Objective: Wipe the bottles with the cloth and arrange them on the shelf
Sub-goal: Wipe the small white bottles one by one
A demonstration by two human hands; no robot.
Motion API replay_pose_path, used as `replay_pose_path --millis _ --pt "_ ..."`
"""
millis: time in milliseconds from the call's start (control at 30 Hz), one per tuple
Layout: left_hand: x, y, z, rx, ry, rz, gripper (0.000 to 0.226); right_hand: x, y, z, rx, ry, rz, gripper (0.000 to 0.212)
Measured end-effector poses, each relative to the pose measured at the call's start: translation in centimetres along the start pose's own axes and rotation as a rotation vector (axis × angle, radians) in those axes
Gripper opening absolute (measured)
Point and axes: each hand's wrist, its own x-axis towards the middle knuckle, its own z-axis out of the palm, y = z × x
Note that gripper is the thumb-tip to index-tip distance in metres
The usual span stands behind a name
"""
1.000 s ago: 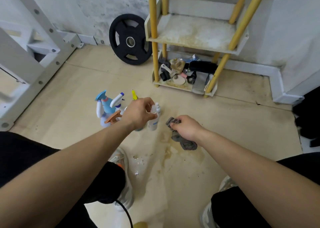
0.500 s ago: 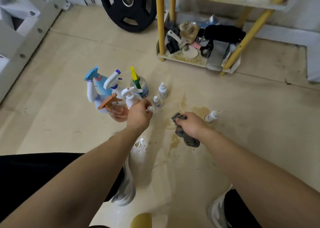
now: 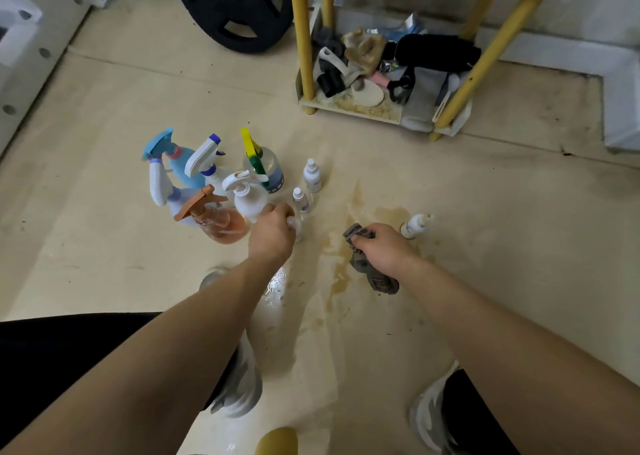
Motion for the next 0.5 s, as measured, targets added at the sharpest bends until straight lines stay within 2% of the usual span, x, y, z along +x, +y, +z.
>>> replay_pose_path --millis 133,233,333,500 --pt "-1.1 1.2 -1.7 0.131 -0.078 -0.058 0.038 -1.5 0.4 -1.4 0.032 0.02 -0.012 0.025" --pt "-1.8 2.8 -3.0 0.207 -0.04 -0.033 0.04 -2.7 1.1 -2.8 0.056 0.042 -0.015 0.027" --pt "-2.7 4.9 -3.4 0.199 -0.016 0.068 0.04 -4.2 2.9 -4.2 0.062 0.079 0.007 0.03" --pt "-3.4 9.3 -1.6 0.204 -0.124 0.149 0.037 -6.1 6.9 -6.4 0.089 0.148 0.06 0.031"
